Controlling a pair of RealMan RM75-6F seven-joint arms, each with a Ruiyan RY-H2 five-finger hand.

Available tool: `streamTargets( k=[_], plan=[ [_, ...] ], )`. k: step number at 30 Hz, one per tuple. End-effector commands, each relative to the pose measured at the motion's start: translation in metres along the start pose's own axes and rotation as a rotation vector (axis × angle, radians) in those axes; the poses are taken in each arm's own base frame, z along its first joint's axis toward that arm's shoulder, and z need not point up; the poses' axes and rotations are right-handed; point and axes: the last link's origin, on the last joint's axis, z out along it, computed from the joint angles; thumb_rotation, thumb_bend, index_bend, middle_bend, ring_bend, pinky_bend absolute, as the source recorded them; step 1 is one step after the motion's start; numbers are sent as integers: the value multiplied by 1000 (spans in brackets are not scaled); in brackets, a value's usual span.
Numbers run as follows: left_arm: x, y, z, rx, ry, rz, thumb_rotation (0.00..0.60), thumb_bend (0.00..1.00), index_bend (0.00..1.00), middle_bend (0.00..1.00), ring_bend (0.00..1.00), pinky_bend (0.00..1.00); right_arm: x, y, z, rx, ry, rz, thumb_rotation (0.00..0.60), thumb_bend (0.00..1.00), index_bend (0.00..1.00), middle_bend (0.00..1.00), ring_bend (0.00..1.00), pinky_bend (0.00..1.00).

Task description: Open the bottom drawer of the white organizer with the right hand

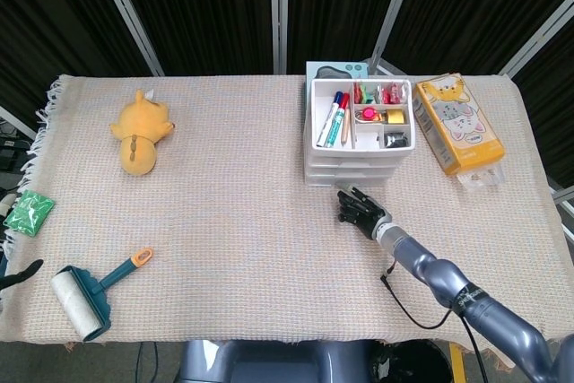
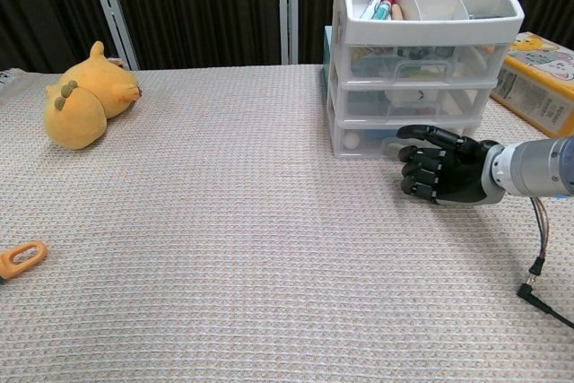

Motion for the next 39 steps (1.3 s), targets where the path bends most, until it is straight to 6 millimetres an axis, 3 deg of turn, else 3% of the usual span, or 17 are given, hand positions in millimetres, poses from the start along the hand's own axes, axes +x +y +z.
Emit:
streamTargets(
  k=[1, 31, 39],
  plan=[
    [0, 0, 0, -1, -1, 0, 600, 81, 0, 0, 0, 0, 0, 0, -1, 1, -1, 1, 600, 309, 269, 739, 775, 710],
    [-1, 6, -2, -27, -20, -2, 600, 82, 0, 0, 0, 0, 6, 18, -16, -59, -36, -36, 600, 312, 275, 737, 774, 703],
    [-1, 6, -3, -32, -24, -4, 600, 81, 0, 0, 0, 0, -1, 25, -34, -29, -59, -195, 600, 316, 224, 727, 775, 699]
  ],
)
